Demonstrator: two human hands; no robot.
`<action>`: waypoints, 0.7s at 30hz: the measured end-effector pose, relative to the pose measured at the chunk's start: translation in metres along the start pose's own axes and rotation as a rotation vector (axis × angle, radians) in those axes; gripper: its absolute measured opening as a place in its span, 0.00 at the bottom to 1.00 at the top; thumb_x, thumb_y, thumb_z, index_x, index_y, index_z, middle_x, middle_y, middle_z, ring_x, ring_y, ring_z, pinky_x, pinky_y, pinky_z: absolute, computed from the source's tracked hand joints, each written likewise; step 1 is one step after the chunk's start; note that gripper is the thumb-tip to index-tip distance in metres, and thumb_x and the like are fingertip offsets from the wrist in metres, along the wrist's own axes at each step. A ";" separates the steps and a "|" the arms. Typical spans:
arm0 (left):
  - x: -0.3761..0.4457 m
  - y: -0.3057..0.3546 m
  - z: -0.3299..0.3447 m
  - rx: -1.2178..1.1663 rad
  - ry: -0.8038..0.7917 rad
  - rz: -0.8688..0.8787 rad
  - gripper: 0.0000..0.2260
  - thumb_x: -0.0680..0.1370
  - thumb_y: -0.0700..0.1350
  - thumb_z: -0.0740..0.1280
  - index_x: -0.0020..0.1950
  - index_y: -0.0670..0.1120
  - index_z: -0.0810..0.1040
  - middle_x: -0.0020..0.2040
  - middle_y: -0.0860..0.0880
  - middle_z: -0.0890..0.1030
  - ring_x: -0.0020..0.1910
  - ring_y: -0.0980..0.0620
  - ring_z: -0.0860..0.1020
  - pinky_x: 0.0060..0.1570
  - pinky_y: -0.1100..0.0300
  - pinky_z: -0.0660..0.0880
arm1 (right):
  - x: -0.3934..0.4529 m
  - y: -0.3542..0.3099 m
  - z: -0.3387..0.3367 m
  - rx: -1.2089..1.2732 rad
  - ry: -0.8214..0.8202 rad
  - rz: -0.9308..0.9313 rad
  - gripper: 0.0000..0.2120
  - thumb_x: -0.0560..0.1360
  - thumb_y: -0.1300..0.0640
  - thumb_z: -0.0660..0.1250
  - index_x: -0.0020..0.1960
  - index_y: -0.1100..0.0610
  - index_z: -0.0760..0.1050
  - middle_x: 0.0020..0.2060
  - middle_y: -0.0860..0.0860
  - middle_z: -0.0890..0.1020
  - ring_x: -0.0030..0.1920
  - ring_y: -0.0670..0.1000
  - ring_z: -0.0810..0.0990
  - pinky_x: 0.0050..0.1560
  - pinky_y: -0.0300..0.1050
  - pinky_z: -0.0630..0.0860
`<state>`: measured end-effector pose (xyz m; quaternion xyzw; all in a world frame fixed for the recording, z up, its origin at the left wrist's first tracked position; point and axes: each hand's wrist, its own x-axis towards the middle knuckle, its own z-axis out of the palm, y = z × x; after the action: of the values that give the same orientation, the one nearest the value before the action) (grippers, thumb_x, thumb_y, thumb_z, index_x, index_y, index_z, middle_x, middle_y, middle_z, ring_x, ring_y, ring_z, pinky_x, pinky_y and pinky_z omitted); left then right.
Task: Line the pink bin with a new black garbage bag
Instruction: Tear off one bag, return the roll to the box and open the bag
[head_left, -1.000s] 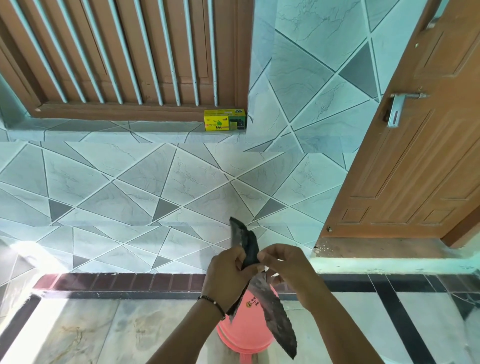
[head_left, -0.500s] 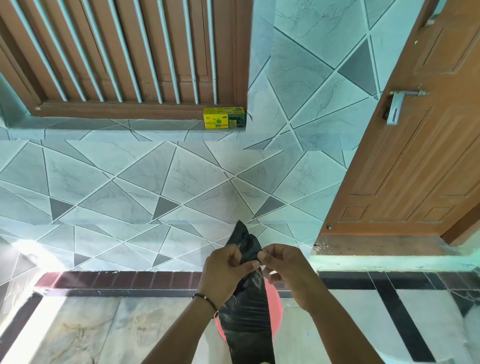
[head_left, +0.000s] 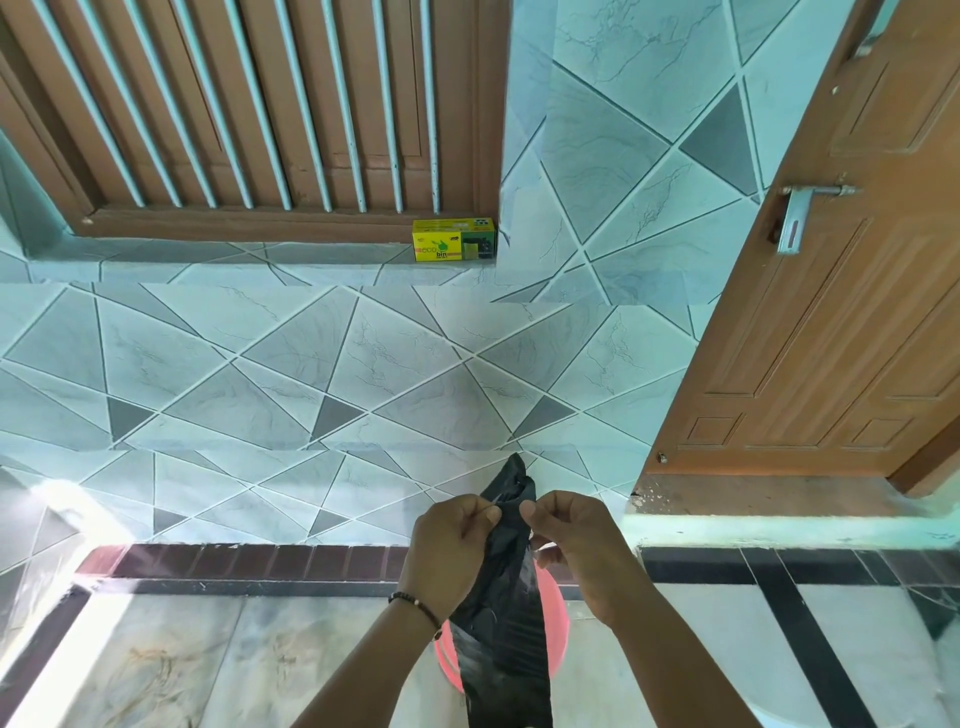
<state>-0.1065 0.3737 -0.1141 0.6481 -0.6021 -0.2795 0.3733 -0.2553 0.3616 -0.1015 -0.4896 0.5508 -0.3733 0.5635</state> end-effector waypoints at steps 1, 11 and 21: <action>-0.001 0.000 0.000 -0.002 0.015 -0.004 0.10 0.77 0.47 0.64 0.39 0.45 0.79 0.29 0.54 0.74 0.31 0.54 0.73 0.31 0.69 0.66 | 0.000 0.000 0.000 -0.001 -0.003 0.001 0.19 0.71 0.52 0.69 0.45 0.71 0.75 0.33 0.58 0.78 0.29 0.46 0.77 0.33 0.38 0.76; -0.001 -0.005 -0.006 -0.415 -0.022 -0.217 0.06 0.69 0.44 0.74 0.35 0.49 0.79 0.32 0.47 0.83 0.35 0.48 0.82 0.42 0.54 0.80 | -0.002 -0.002 -0.003 0.059 -0.184 -0.059 0.09 0.74 0.66 0.65 0.51 0.59 0.81 0.39 0.60 0.82 0.37 0.51 0.77 0.38 0.44 0.77; -0.001 0.004 -0.005 -0.433 -0.098 -0.225 0.09 0.75 0.46 0.68 0.34 0.48 0.79 0.26 0.55 0.79 0.26 0.60 0.74 0.28 0.69 0.69 | 0.003 0.003 0.012 -0.183 0.107 -0.174 0.05 0.69 0.64 0.69 0.37 0.57 0.82 0.30 0.56 0.82 0.30 0.54 0.76 0.34 0.47 0.76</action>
<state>-0.1055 0.3757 -0.1081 0.6016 -0.4696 -0.4728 0.4405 -0.2432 0.3606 -0.1059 -0.5644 0.5672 -0.3946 0.4517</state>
